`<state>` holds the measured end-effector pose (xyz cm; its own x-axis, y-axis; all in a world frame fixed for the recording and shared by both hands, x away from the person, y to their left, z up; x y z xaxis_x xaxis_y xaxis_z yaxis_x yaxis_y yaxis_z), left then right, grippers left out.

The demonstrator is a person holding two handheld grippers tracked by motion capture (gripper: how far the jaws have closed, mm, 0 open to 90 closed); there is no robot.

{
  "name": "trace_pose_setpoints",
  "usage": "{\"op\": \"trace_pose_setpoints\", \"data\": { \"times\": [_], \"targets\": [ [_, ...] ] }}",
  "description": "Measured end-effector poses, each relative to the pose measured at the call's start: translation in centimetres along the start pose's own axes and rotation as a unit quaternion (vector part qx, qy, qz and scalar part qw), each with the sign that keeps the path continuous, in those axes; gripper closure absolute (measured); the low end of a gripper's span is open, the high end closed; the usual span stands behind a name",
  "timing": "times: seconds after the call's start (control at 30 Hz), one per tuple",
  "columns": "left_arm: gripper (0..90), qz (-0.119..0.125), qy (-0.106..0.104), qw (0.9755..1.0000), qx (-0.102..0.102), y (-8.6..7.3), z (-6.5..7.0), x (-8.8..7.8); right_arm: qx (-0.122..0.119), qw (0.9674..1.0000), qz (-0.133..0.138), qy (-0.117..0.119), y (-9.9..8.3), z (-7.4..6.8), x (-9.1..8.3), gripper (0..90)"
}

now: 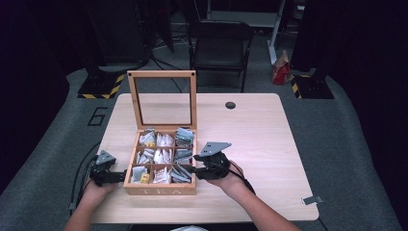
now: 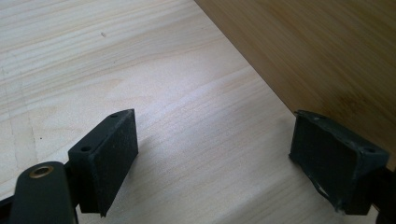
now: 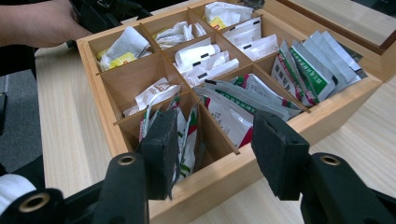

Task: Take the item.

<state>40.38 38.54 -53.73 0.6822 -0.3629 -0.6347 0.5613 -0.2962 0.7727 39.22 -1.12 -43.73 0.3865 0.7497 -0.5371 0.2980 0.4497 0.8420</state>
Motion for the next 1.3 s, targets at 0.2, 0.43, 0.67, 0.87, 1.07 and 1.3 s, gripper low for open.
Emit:
{"op": "trace_pose_setpoints", "data": {
  "times": [0.2, 0.43, 0.67, 0.87, 1.07, 1.3],
  "targets": [
    [14.7, 0.0, 0.0, 1.0, 0.0, 0.0, 0.0, 0.0, 0.001, 1.0, -0.002, 0.006, 0.0, -0.2, 0.6, 53.3],
    [14.7, 0.001, 0.001, 1.0, 0.001, 0.0, 0.0, 0.0, -0.001, 0.9999, -0.007, 0.013, -0.1, -0.4, 1.4, 54.3],
    [14.7, 0.001, 0.0, 1.0, 0.0, 0.0, 0.0, 0.0, -0.006, 0.9998, -0.007, 0.018, -0.2, -0.5, 1.9, 57.1],
    [14.7, 0.001, 0.0, 1.0, 0.0, 0.0, 0.0, 0.0, -0.013, 0.9996, -0.014, 0.023, -0.4, -0.7, 2.4, 59.2],
    [14.7, -0.001, 0.0, 1.0, 0.001, 0.0, 0.0, 0.0, -0.015, 0.9994, -0.023, 0.023, -0.5, -0.9, 2.8, 65.8],
    [14.7, 0.001, 0.001, 1.0, 0.0, 0.0, 0.0, 0.0, -0.012, 0.9992, -0.027, 0.026, -0.7, -0.9, 3.3, 68.7]
  ]
}}
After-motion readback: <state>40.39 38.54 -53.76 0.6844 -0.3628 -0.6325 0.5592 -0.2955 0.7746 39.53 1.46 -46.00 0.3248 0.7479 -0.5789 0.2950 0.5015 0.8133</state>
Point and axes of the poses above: each handheld gripper's, and its own axes: x roughly forward along the jaws, y roughly out of its top, z roughly to its right, the point moved 1 cm from there along x, roughly forward along the jaws, and after that the axes turned 2 degrees about z, right-handed, at the moved point
